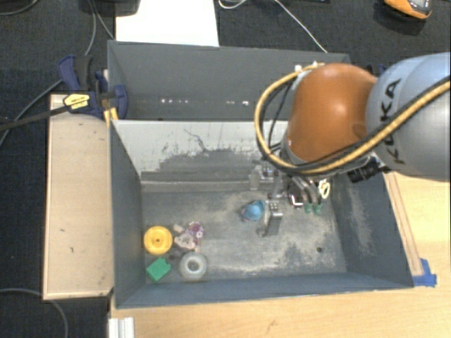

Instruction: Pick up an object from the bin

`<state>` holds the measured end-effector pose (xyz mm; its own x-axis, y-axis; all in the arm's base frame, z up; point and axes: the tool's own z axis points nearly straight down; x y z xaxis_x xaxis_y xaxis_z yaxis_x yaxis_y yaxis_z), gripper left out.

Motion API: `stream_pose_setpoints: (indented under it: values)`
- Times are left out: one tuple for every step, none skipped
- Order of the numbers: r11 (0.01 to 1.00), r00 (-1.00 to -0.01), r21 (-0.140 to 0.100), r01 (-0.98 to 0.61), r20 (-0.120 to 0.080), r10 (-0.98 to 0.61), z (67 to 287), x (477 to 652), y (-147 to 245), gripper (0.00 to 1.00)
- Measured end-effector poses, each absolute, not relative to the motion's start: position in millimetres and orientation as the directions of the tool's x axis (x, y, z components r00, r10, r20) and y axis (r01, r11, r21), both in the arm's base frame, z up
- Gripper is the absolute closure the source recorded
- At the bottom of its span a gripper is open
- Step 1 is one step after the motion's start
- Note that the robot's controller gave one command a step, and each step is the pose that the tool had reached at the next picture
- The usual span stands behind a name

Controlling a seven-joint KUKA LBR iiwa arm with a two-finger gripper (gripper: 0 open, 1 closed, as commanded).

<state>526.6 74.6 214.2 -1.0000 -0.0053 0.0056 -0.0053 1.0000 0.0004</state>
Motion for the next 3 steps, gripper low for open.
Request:
stream_pose_setpoints:
  values:
    - [1.000,-1.000,0.001,-0.002,-0.003,-0.002,219,528.3,74,0.00]
    - [0.970,-0.970,0.001,-0.245,-0.002,-0.245,141,552.2,59,0.00]
    - [0.914,-0.914,-0.003,-0.406,-0.010,-0.406,163,584.1,45,0.00]
